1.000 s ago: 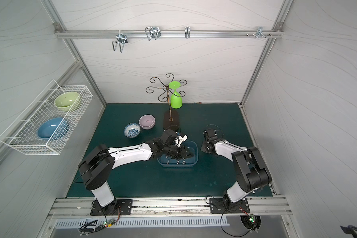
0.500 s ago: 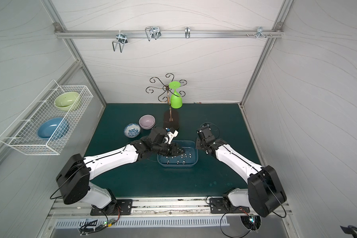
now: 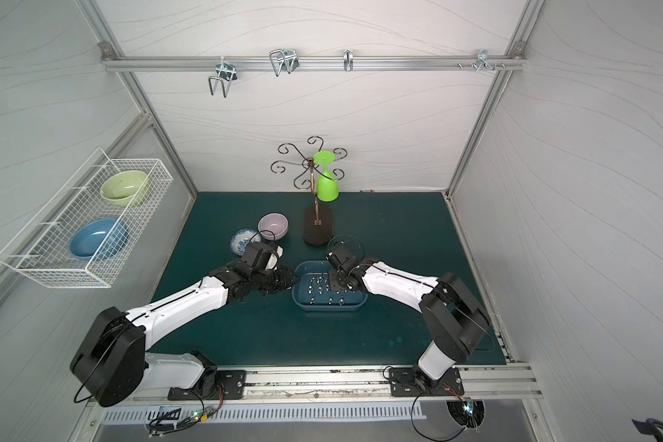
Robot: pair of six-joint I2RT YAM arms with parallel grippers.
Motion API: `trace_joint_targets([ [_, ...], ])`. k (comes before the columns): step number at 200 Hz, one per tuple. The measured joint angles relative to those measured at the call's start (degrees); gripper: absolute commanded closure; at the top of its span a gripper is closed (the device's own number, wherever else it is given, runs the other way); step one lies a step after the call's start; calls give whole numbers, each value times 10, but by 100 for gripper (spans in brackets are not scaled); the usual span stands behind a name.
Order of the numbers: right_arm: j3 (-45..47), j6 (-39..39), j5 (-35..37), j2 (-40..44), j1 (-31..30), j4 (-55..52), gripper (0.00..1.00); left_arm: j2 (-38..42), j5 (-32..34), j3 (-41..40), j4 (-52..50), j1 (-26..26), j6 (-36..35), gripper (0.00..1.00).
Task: Take out the wing nut from the storage box
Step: Place the wing nut at the center of the board.
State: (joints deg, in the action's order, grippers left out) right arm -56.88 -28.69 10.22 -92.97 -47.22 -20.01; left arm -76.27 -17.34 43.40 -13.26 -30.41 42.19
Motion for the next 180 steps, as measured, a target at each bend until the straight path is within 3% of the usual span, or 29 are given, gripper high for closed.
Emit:
trace_joint_targets([
  [180, -69, 11, -17, -109, 30, 21, 73, -2, -24, 0, 13, 16, -1, 56],
])
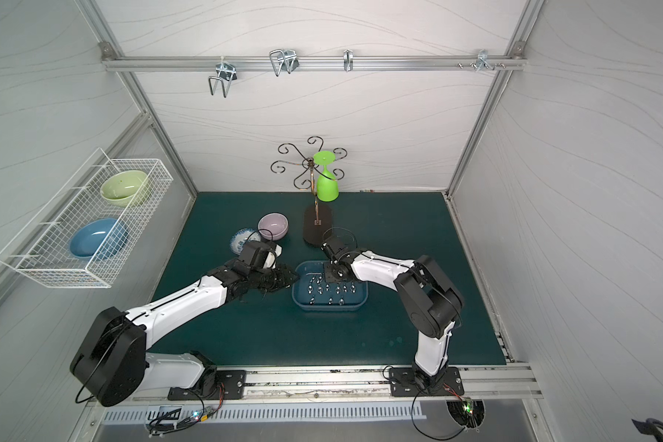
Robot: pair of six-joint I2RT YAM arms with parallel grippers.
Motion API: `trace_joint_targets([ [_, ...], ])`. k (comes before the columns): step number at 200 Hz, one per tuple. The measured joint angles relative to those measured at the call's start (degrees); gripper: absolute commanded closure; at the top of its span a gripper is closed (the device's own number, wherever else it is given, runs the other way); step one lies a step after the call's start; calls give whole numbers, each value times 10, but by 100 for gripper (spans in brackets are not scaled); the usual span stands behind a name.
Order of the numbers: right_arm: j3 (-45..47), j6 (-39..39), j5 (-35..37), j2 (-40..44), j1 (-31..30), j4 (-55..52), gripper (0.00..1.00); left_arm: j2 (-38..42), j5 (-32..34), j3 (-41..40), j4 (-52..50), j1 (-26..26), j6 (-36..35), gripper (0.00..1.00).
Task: Take out the wing nut from the storage box
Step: Place the wing nut at the center of the board.
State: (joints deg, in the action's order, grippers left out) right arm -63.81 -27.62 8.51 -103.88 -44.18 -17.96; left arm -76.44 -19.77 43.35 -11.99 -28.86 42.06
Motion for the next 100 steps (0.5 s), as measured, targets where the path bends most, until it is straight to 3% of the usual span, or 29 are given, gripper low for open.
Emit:
trace_joint_targets([
  [100, 0, -10, 12, -22, 2, 16, 77, 0, -5, 0, 0, 0, 1, 56],
])
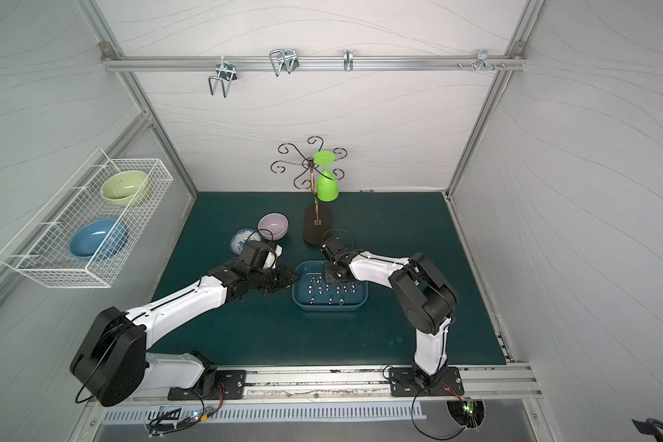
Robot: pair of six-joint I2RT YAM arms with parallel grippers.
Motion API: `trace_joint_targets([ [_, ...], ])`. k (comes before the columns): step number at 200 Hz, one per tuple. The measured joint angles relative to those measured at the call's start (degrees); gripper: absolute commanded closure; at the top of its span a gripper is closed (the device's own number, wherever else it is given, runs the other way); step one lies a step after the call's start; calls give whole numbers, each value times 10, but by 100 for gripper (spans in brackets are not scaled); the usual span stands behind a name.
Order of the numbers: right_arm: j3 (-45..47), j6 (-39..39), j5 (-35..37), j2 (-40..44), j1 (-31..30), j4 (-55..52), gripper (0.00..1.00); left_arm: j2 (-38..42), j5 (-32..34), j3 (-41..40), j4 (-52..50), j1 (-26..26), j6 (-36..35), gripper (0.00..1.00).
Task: Take out the wing nut from the storage box
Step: Place the wing nut at the center of the board, then pick up the wing nut from the storage box.
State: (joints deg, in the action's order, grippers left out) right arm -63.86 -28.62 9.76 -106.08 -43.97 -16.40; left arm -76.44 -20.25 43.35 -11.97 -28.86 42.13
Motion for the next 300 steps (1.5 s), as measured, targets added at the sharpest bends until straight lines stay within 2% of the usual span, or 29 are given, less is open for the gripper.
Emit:
trace_joint_targets([
  [40, -7, -3, 3, -6, 0, 1, 82, 0, -2, 0, 2, 0, 0, 57],
  [95, -7, -5, 4, -7, 0, 2, 96, -3, -2, 0, 5, 0, 1, 57],
  [130, -7, -5, 4, -7, 0, 2, 100, -4, -3, 0, 8, 0, 1, 57],
  [189, 0, -5, 10, 4, -6, 7, 100, -5, -3, 0, 9, 0, 3, 57],
  [262, 17, -5, 37, 108, -14, -2, 100, -7, -11, 1, 20, -10, 17, 57],
  [284, 44, -5, 47, 150, 0, -10, 100, -32, -12, 27, 19, -42, 16, 58],
  [300, 73, -5, 50, 186, 36, -16, 100, -65, -15, 62, 21, -72, 16, 58],
])
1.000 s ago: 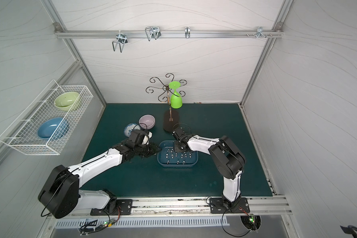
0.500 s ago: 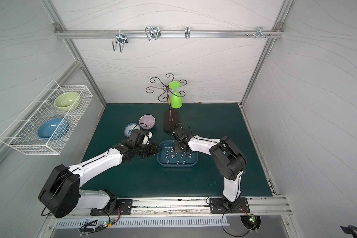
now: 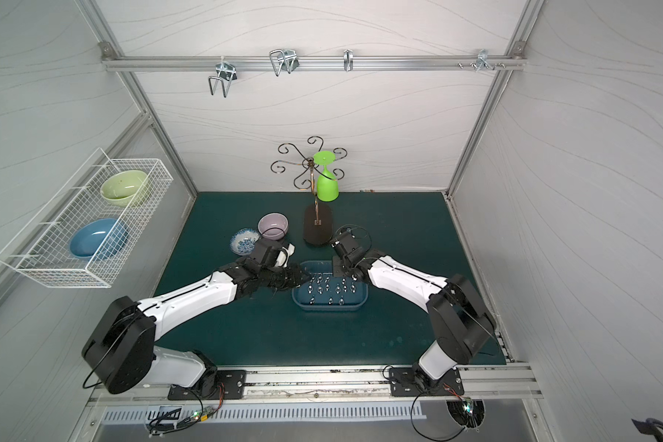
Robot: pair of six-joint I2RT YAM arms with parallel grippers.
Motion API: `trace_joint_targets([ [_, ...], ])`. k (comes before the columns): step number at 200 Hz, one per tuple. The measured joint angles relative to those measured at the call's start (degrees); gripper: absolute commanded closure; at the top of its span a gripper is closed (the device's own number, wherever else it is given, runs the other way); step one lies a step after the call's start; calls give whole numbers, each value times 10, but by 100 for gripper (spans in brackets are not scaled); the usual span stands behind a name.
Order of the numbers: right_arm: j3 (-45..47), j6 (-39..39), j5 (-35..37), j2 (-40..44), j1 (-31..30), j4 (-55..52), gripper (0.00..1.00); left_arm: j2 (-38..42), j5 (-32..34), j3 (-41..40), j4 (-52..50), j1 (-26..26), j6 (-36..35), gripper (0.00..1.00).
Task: Take out the wing nut from the storage box
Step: Pick up the wing nut from the storage box, then place the wing nut at the center of the board.
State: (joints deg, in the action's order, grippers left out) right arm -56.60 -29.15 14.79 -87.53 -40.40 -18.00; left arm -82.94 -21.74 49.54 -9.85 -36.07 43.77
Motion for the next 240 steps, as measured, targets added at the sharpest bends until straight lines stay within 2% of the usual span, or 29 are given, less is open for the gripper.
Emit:
trace_joint_targets([
  [40, 71, 0, 17, 64, 130, -6, 100, -92, -31, 92, 21, -64, 2, 59],
  [95, 134, -12, 7, 49, 219, 1, 100, -195, -87, 201, 49, -128, 3, 59],
  [138, 146, -16, -2, 28, 243, 17, 100, -210, -107, 206, 54, -145, 7, 59],
  [240, 147, -22, -18, 4, 242, 30, 100, -210, -114, 202, 55, -145, 8, 59],
])
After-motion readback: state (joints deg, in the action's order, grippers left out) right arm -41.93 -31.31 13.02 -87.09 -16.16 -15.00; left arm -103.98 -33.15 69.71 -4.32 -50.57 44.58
